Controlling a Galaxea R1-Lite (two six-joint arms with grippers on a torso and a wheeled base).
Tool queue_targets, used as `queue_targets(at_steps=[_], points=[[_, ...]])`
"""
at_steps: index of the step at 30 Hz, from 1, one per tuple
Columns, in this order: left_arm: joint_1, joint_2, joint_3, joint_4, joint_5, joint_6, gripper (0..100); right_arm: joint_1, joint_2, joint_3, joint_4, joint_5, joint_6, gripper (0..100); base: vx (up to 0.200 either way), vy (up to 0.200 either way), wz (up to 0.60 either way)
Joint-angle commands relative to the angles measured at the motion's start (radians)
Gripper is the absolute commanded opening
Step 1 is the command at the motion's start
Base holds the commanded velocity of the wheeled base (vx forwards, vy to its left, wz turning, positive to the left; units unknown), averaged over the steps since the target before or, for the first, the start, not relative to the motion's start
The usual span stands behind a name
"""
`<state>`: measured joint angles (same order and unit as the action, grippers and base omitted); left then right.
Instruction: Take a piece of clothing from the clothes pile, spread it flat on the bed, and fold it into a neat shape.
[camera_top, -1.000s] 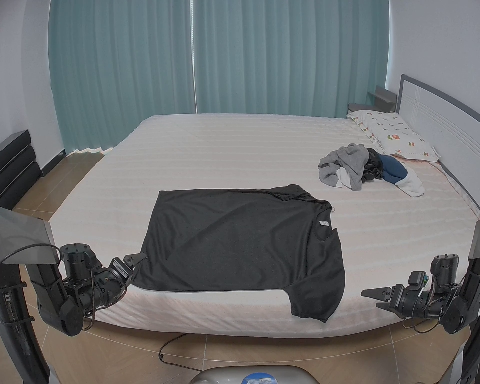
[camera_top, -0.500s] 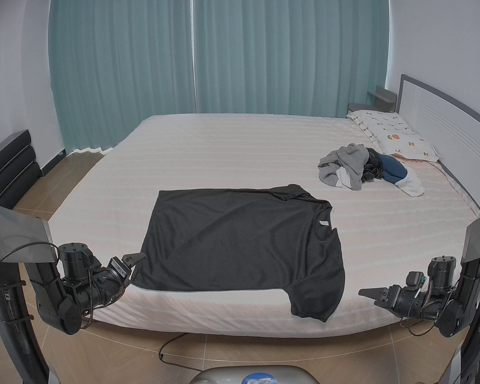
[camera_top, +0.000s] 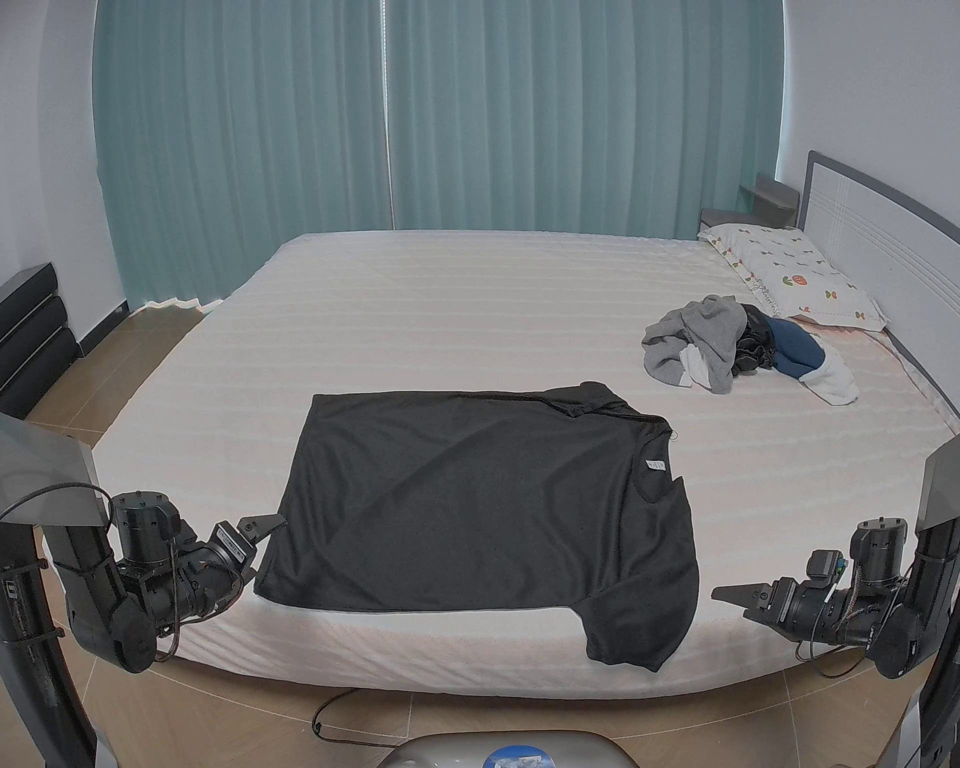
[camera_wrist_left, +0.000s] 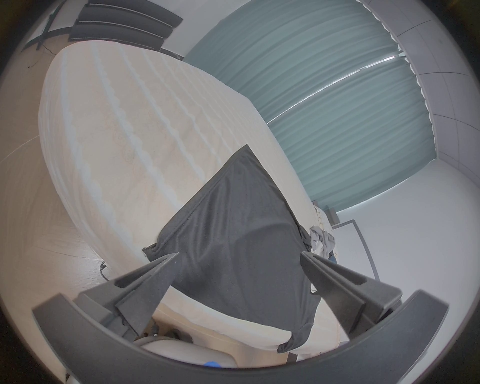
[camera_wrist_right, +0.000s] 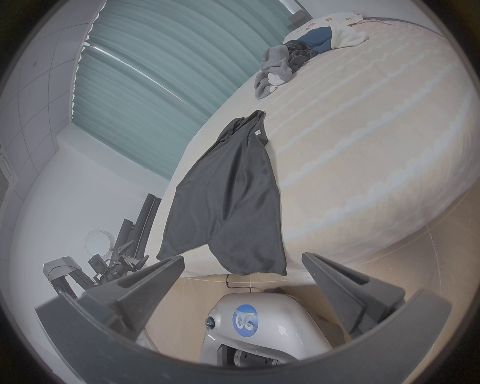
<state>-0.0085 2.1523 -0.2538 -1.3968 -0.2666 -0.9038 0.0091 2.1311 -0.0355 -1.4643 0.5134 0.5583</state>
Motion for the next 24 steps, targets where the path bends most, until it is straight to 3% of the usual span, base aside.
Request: queue_targets(at_steps=[1,4,9,16,24], points=[[0.004,0.003,0.054,0.004,0.001,0.074,100,0.000,0.015,0.002,-0.001,0.000,-0.001,100,0.000,0.000,0.00],[0.002,0.004,0.117,0.004,0.003,0.174,100,0.000,0.017,0.008,-0.002,0.000,-0.001,100,0.000,0.000,0.00],[0.001,0.077,0.099,-0.002,0.010,0.181,100,0.000,0.018,0.011,-0.002,0.000,-0.001,100,0.000,0.000,0.00],[-0.004,0.170,0.005,-0.001,0.102,0.187,100,0.015,0.017,0.009,-0.002,-0.001,-0.003,100,0.000,0.000,0.00],[-0.005,0.199,-0.062,0.013,0.118,0.223,100,0.029,0.046,0.011,-0.059,-0.003,-0.001,100,0.000,0.000,0.00]])
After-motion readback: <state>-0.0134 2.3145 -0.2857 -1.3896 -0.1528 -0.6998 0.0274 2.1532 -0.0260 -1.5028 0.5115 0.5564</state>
